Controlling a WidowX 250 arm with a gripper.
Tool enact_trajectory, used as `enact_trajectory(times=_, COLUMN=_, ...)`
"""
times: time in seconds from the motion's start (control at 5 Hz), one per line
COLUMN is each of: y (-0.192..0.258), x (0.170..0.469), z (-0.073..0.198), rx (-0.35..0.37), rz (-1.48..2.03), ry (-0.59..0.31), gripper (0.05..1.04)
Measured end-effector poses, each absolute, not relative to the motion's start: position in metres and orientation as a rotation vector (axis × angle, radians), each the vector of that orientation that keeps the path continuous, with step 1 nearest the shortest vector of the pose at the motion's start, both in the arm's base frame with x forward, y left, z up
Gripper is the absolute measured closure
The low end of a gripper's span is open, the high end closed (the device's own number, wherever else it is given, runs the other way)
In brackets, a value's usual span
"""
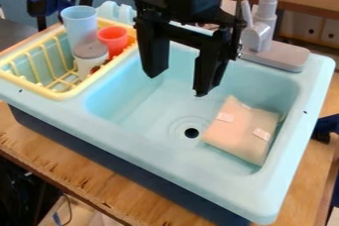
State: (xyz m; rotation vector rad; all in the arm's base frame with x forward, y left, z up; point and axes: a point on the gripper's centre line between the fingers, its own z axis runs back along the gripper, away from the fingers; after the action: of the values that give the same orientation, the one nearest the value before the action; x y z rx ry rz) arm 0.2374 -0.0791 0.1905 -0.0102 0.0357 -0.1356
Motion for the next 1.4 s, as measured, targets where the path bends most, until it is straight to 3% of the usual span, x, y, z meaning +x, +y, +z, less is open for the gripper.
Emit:
enact_trajectory(times=0.2, y=-0.079, x=0.237, z=0.184, rx=-0.004, rz=-0.134, ry=0.061, gripper=0.083)
enact_trajectory(times=0.8, y=-0.121, x=0.292, z=0.151, rx=-0.067, rz=-0.229, ry=-0.015, gripper=0.083)
enact_trajectory(times=1.2, y=-0.125, x=0.318, z=0.130, rx=-0.039, rz=-0.213, ry=-0.045, gripper=0.083)
enact_trajectory(times=1.4, y=-0.122, x=0.330, z=0.119, rx=0.015, rz=-0.194, ry=-0.036, gripper=0.083)
